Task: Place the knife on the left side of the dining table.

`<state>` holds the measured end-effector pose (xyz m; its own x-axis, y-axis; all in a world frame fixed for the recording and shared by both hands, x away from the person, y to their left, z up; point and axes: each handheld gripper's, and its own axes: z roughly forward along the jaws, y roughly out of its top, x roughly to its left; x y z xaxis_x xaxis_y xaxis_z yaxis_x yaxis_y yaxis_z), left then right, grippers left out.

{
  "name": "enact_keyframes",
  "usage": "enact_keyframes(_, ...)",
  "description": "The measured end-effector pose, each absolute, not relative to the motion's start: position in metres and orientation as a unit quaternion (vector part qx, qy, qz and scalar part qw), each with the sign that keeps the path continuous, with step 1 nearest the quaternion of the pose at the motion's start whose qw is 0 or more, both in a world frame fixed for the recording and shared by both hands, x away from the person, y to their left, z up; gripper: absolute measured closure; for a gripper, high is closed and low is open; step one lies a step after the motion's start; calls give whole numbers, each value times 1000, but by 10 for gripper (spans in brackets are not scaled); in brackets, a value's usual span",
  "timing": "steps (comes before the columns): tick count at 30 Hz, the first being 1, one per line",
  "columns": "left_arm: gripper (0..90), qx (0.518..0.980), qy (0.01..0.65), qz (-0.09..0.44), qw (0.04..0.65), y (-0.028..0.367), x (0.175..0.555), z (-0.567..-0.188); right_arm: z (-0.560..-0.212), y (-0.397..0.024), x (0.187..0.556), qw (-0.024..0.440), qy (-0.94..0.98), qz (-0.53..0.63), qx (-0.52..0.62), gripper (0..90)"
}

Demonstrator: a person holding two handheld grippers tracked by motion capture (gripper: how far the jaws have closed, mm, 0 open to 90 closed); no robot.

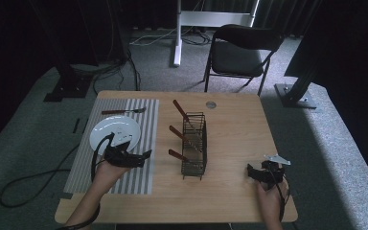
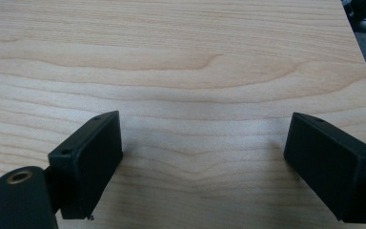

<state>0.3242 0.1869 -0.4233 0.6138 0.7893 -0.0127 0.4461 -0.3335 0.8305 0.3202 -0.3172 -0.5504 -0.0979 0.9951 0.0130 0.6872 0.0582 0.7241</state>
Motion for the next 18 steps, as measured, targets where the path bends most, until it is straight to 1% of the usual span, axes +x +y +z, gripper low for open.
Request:
enact_keyframes(12, 56, 789, 378, 195, 444, 167, 336, -411, -550, -317, 320, 260, 679, 296, 619, 119)
enact_keyframes(18, 56, 783, 378, 183, 459, 161, 344, -406, -550, -317, 320, 260, 678, 296, 620, 119)
